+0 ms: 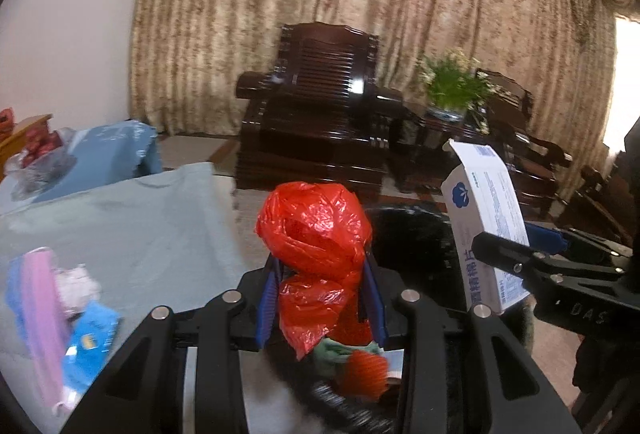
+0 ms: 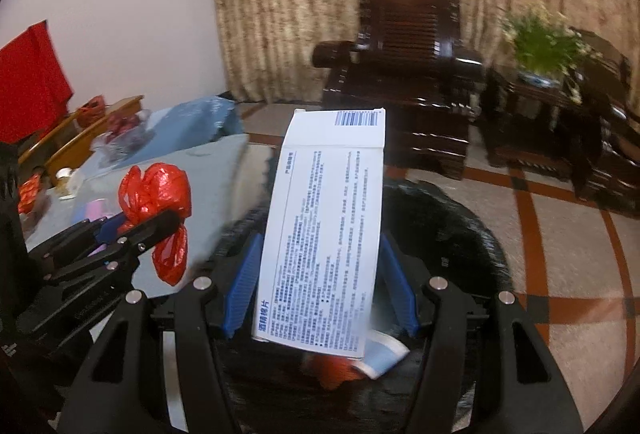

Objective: Collect trash
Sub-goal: 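Carry the red bag and white box over the black bin and open both grippers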

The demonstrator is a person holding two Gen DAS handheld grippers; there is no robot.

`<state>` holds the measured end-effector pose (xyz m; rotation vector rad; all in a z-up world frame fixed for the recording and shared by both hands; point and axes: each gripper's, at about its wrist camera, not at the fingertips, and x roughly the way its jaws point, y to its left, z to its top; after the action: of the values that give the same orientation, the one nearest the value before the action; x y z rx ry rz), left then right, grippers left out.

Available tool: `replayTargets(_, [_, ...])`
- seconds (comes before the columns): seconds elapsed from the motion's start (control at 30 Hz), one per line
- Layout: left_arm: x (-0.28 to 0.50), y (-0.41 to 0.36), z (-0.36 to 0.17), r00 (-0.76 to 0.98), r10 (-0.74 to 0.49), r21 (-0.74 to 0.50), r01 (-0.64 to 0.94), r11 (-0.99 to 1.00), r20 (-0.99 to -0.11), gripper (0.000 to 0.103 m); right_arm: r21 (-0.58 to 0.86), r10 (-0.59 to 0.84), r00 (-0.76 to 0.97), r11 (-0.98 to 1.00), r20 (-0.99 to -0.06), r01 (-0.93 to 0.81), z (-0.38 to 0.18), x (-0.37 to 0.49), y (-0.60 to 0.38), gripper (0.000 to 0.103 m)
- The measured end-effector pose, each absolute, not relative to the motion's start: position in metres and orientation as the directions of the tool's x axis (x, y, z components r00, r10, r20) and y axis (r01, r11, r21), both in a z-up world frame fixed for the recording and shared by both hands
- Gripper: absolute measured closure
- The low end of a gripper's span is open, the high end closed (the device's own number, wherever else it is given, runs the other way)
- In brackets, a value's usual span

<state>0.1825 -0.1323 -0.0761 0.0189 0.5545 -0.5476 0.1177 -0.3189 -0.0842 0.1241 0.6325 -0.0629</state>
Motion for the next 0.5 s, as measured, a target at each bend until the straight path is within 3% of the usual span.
replayTargets(0.13, [0.188,-0.16,-0.083,0.671,-0.528,-0.141,0.543,0.828,-0.52,0.062,0.08,-0.066,0.787,0.986,-0.613,0.145,-0.097,0.117,-0.341,0.044])
replayTargets(0.2, [0.19,-0.167,-0.086,0.652,-0.547,-0.154,0.559,0.814,-0.525,0.04,0.057,-0.111,0.773,0.981,-0.625,0.187,-0.104,0.116,-0.35,0.04])
replayTargets(0.3, [0.189,-0.171,-0.086,0.646,-0.558,-0.164,0.566,0.808,-0.521,0.025,0.026,-0.169,0.761,0.971,-0.626,0.237,-0.111,0.112,-0.358,0.021])
replayTargets(0.4, [0.188,-0.163,-0.086,0.653,-0.551,-0.169,0.554,0.815,-0.519,0.018,0.039,-0.185,0.765,0.963,-0.617,0.265,-0.114,0.105,-0.365,0.011])
replayTargets(0.5, [0.187,-0.15,-0.084,0.675,-0.523,-0.156,0.526,0.836,-0.521,0.011,0.075,-0.173,0.777,0.96,-0.605,0.271,-0.114,0.098,-0.365,0.007])
